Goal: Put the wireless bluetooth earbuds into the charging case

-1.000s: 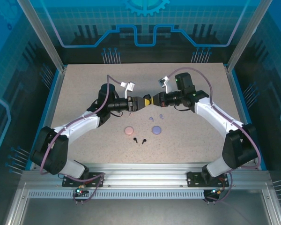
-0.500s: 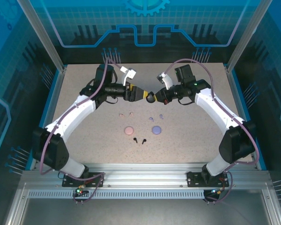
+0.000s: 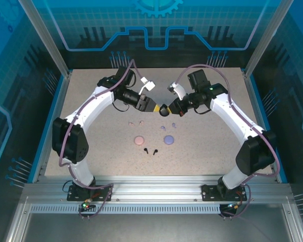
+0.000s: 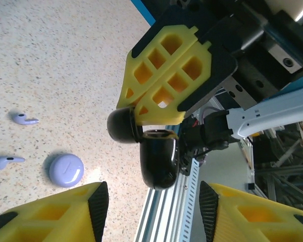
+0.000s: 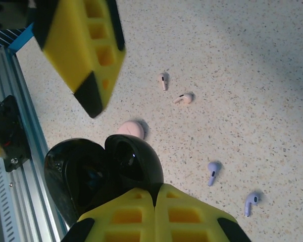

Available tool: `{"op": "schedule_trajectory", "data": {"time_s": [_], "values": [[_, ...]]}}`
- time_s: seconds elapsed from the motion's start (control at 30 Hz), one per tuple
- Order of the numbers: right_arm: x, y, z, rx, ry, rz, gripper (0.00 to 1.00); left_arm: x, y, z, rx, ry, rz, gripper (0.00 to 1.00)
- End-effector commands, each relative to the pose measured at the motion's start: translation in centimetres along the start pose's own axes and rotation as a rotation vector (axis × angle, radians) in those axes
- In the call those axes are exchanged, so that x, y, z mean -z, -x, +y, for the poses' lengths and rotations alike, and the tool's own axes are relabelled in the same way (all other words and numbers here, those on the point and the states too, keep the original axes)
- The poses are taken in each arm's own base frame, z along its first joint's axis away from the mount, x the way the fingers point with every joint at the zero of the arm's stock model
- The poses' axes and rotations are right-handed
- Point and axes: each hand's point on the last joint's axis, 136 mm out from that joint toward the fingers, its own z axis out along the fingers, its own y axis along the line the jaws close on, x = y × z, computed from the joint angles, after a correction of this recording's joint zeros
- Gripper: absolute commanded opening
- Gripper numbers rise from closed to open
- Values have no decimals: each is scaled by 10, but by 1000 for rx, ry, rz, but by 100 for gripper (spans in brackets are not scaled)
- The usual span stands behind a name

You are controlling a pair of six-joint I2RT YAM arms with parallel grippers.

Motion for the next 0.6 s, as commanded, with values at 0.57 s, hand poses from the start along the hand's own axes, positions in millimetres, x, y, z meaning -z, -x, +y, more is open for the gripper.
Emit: {"op": "schedule_trajectory", "data": {"time_s": [0.57], "values": [[-12,11,19,64,38,52,0,-18,-6,-19,-10,-106,81,39]]}}
